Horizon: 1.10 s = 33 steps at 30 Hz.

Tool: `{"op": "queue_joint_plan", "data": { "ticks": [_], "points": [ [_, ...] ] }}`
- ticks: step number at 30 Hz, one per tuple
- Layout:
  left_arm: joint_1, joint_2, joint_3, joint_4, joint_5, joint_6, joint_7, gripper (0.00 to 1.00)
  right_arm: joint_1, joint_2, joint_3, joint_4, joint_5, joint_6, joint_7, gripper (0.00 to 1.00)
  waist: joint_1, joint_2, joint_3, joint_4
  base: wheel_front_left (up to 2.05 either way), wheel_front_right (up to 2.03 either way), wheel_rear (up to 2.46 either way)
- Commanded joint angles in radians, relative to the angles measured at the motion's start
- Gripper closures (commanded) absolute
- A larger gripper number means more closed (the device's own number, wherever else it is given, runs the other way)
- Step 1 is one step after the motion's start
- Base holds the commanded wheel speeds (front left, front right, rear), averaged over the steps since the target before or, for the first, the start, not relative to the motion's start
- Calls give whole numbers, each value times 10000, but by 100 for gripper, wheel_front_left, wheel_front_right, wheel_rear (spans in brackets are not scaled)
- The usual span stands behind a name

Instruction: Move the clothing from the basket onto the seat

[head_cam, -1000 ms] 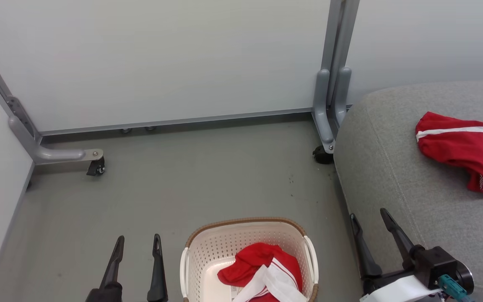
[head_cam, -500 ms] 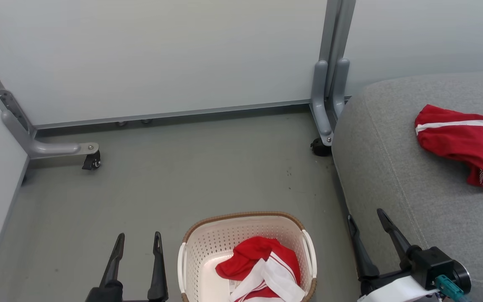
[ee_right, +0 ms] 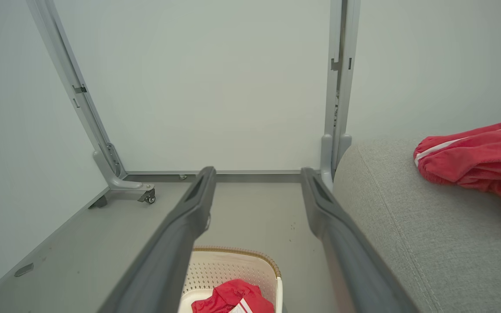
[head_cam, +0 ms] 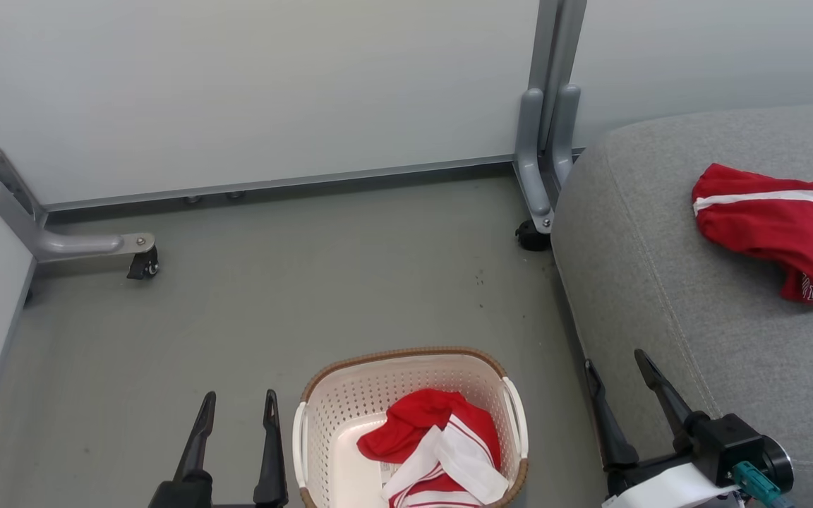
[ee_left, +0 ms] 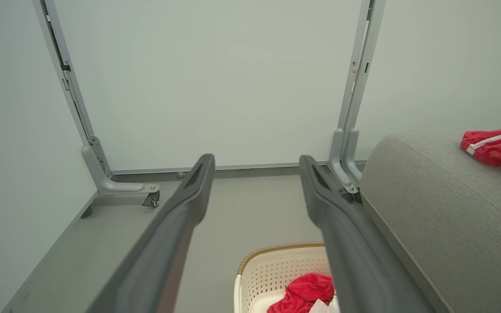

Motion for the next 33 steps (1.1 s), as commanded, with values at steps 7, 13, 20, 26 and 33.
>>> {"op": "queue_joint_plan", "data": {
  "ticks": [7, 13, 20, 26, 33],
  "points": [
    [-455, 14, -175, 80, -119, 96, -1, 0, -318, -86, -162, -141, 43, -10, -32, 0, 1, 0, 836, -52, 0, 0, 0],
    [-1767, 16, -352, 717, 56, -398, -1, 0, -1373, -190, -449, -569, 80, -10, -30, 0, 1, 0, 2656, -132, 0, 0, 0],
    [-4142, 20, -742, 2197, 462, -1393, 1, 0, -2719, -510, -822, -1079, 18, -10, -30, 0, 1, 0, 4943, -174, 0, 0, 0],
    [-6140, 73, -1468, 3929, 850, -1938, -1, 0, -3710, -680, -1418, -1413, 5, -10, -30, 0, 1, 0, 6589, -332, 0, 0, 0],
    [-8387, 124, -3611, 6347, 487, -2085, -2, 0, -4442, -825, -1621, -2005, -8, -10, -30, 0, 1, 0, 8059, -618, 0, 0, 0]
  ]
}}
